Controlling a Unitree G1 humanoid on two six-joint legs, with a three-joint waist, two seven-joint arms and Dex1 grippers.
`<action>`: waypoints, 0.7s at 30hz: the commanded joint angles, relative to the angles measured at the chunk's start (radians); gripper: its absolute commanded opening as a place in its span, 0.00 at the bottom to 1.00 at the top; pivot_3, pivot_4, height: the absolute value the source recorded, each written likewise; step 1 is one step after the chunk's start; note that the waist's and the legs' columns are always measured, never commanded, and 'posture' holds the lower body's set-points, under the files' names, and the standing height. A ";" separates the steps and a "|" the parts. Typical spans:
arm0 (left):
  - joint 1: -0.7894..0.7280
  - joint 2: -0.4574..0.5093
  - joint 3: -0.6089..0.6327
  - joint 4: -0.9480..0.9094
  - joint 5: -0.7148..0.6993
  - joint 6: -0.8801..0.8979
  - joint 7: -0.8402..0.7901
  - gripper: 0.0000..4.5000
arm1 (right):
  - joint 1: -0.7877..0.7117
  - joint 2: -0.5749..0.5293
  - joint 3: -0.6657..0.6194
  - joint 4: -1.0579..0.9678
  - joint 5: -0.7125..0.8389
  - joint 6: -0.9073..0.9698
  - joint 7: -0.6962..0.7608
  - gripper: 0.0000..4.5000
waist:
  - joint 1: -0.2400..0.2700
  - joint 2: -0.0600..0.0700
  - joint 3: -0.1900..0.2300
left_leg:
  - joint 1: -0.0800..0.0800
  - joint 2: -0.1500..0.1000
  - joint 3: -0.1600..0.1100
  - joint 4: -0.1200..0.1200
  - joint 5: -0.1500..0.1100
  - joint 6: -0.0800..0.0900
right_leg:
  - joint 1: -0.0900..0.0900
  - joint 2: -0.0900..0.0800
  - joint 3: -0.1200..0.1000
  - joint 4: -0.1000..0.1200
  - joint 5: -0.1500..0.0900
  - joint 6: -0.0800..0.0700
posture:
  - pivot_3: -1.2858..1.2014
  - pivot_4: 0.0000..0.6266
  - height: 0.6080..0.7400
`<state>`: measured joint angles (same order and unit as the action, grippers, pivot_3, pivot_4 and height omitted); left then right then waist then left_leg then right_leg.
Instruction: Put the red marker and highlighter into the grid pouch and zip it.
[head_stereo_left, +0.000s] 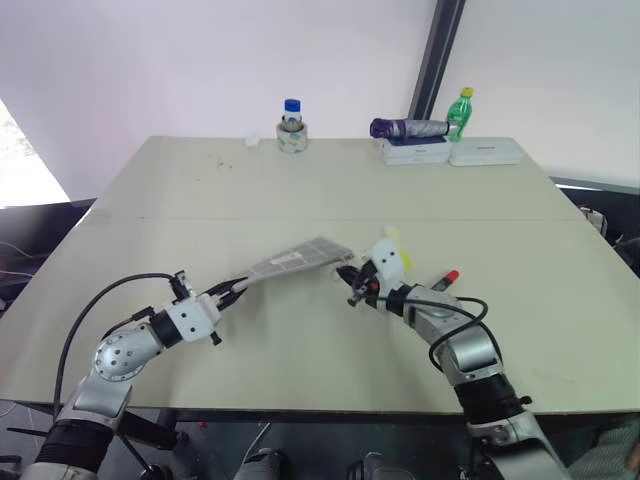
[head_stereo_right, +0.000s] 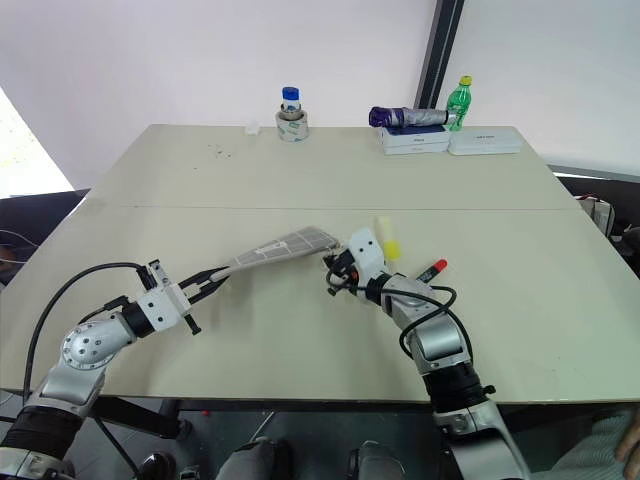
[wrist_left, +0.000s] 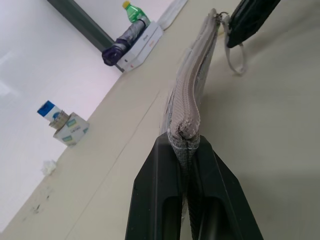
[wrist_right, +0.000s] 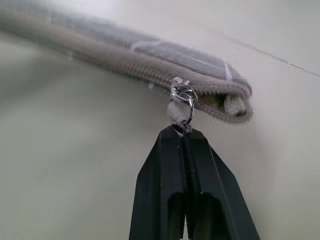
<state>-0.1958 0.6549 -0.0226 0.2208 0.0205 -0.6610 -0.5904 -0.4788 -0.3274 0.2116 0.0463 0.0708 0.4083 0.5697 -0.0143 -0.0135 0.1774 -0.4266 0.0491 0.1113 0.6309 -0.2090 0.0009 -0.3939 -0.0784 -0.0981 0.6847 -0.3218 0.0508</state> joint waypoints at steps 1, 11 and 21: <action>-0.028 -0.031 -0.010 -0.025 0.097 0.013 0.067 0.00 | -0.056 0.003 0.037 -0.031 -0.051 -0.036 -0.001 0.01 | 0.000 0.000 0.000 | 0.000 0.000 0.000 0.000 0.000 0.000 | 0.000 0.000 0.000 0.000 0.000 0.000 | 0.52 0.24 0.98; -0.008 -0.091 -0.035 -0.074 0.194 0.072 0.129 0.00 | -0.092 -0.009 0.183 -0.070 -0.191 -0.135 0.059 0.01 | -0.001 0.000 0.000 | 0.000 0.000 0.000 0.000 0.000 0.000 | 0.000 0.000 0.000 0.000 0.000 0.000 | 0.52 0.24 0.98; -0.037 -0.151 -0.055 -0.075 0.267 0.175 0.203 0.00 | -0.139 -0.025 0.296 -0.089 -0.257 -0.324 0.193 0.01 | 0.002 0.000 0.000 | 0.000 0.000 0.000 0.000 0.000 0.000 | 0.000 0.000 0.000 0.000 0.000 0.000 | 0.52 0.24 0.98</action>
<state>-0.2095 0.5080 -0.0716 0.1561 0.2767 -0.5043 -0.4085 -0.5905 -0.3584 0.4899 0.0058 -0.1851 0.1460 0.7387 -0.0127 -0.0139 0.1773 -0.4268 0.0493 0.1110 0.6314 -0.2089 0.0009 -0.3935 -0.0781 -0.0983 0.6847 -0.3219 0.0510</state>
